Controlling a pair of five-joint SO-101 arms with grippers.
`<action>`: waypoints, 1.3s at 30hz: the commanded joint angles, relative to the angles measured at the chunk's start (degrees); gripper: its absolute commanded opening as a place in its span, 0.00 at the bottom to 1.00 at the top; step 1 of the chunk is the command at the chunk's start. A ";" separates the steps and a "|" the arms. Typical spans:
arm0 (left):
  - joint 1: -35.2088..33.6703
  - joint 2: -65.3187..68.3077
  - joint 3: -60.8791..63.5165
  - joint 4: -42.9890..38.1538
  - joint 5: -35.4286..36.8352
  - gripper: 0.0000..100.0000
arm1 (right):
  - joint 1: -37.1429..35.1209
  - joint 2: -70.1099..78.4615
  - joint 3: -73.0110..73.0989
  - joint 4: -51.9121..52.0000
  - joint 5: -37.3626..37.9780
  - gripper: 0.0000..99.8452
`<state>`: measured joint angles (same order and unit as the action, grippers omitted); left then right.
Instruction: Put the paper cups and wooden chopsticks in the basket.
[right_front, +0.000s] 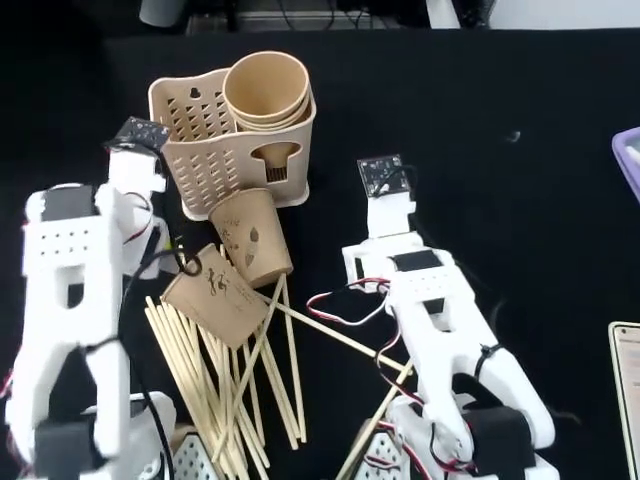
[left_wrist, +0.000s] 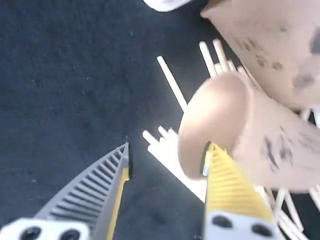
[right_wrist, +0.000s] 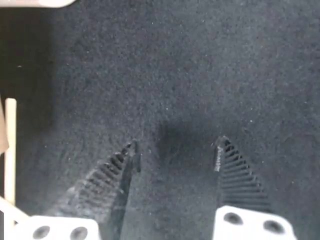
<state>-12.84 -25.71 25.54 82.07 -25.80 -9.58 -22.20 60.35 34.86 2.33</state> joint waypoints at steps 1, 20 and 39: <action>0.92 -8.53 -2.24 2.64 -4.92 0.25 | 1.32 0.22 -2.42 -1.05 -0.44 0.24; 6.81 -13.36 15.16 -13.19 -13.27 0.25 | 1.23 0.48 -2.24 -0.70 -0.44 0.24; 17.89 -14.07 11.38 1.93 -13.19 0.25 | 1.23 0.48 -2.24 -0.70 -0.44 0.24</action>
<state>4.31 -38.29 43.30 80.66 -39.69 -9.58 -22.20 60.35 34.86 2.33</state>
